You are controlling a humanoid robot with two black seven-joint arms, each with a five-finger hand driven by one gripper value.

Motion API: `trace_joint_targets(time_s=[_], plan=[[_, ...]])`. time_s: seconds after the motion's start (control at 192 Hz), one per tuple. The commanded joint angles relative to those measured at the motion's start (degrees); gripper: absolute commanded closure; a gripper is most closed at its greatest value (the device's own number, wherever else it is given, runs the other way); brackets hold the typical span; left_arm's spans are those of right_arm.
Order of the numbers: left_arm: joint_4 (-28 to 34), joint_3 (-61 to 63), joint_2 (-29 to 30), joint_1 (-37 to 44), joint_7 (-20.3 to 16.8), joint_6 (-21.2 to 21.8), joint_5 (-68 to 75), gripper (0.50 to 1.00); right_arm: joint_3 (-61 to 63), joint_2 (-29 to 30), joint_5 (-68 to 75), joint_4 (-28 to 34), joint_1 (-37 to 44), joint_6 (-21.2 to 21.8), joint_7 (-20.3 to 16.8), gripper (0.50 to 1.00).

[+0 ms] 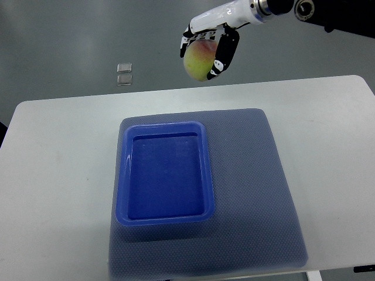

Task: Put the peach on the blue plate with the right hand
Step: 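Lift the peach with the right hand and carry it over the tray, then lower the peach into the blue tray and open the right hand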

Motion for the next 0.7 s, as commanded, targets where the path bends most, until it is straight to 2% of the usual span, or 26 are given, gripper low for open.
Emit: trace_joint_targets(time_s=[0.0,0.042,0.089,0.094,0.193,0.245,0.25,0.36,0.412,0.417,0.438,0.694], plan=[[0.33,-0.01,0.00,0.05,-0.05,-0.01,0.00,0.500,-0.06,4.85,1.32,-0.59,-0.91,-2.19,0.07,1.000],[0.33,-0.01,0.00,0.05,-0.04,-0.01,0.00,0.500,-0.06,7.57,2.02,-1.29,-2.05,-3.86,0.15,1.000],[0.33,-0.01,0.00,0.05,-0.05,-0.01,0.00,0.500,-0.06,7.58,2.02,-1.29,-2.06,-3.86,0.15,1.000],[0.41,-0.01,0.00,0.05,-0.05,-0.01,0.00,0.500,-0.24,11.06,2.63,-2.60,-3.80,-5.86,0.15,1.000],[0.42,-0.01,0.00,-0.04,-0.05,-0.01,0.00,0.500,-0.33,17.59,2.81,-5.77,-7.50,-8.08,0.33,1.000],[0.42,-0.01,0.00,-0.04,-0.05,-0.01,0.00,0.500,-0.33,17.59,2.81,-5.78,-7.51,-8.08,0.33,1.000],[0.42,-0.01,0.00,0.05,0.04,-0.01,0.00,0.500,-0.24,20.23,2.90,-8.04,-9.86,-8.69,0.42,1.000],[0.42,-0.09,0.00,0.05,-0.04,-0.01,0.00,0.500,-0.24,20.23,2.55,-12.45,-14.53,-9.57,0.42,1.000],[0.42,-0.09,0.00,0.05,-0.05,-0.01,0.00,0.500,-0.24,20.23,2.55,-12.46,-14.54,-9.57,0.42,1.000],[0.50,-0.09,0.00,0.05,-0.05,-0.01,0.00,0.500,-0.24,20.23,2.11,-14.02,-16.97,-9.75,0.50,1.000],[0.59,-0.09,0.00,0.05,-0.05,-0.01,0.00,0.500,-0.24,20.23,2.02,-14.47,-17.96,-9.75,0.68,1.000],[0.59,-0.01,0.00,0.05,0.04,-0.01,0.00,0.500,-0.15,20.23,1.76,-16.59,-24.64,-9.49,1.03,1.000]])
